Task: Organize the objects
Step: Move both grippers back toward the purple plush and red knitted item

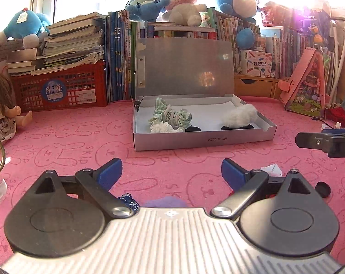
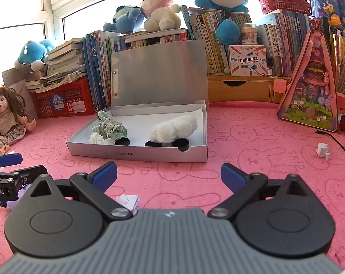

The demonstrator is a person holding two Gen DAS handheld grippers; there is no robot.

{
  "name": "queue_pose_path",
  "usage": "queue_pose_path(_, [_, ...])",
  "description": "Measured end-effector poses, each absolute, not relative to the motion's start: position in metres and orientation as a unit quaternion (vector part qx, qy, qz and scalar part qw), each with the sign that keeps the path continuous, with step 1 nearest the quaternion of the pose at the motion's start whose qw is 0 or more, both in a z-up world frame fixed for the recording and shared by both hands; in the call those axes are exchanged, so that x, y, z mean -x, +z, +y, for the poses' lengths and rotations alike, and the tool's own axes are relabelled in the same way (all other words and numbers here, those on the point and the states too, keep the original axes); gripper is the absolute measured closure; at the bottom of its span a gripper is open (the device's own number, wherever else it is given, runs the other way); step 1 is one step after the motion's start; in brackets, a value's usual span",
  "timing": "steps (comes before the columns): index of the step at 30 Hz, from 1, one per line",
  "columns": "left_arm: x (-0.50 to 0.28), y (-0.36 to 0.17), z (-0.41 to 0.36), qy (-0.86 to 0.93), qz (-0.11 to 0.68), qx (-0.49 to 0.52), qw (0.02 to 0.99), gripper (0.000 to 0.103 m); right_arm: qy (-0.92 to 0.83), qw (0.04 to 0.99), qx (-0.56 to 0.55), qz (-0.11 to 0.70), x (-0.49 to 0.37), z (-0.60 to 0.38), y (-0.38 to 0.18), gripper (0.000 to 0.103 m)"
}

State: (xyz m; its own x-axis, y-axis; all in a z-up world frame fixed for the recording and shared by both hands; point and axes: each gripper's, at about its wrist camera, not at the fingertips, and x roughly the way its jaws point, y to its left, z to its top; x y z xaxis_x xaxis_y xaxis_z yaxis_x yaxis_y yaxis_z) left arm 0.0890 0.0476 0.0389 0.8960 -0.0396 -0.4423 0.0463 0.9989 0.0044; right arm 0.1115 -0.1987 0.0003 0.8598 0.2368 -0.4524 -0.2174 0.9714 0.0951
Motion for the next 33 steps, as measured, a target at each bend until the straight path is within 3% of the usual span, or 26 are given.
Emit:
queue_pose_path(19, [-0.067, -0.004, 0.032, 0.017, 0.232, -0.059, 0.971, 0.004, 0.033, 0.957, 0.031, 0.287, -0.084, -0.199, -0.043, 0.002])
queue_pose_path(33, [-0.059, -0.007, 0.022, 0.018, 0.208, -0.084, 0.974, 0.004, 0.029, 0.950, 0.023, 0.310, -0.074, -0.198, -0.048, 0.012])
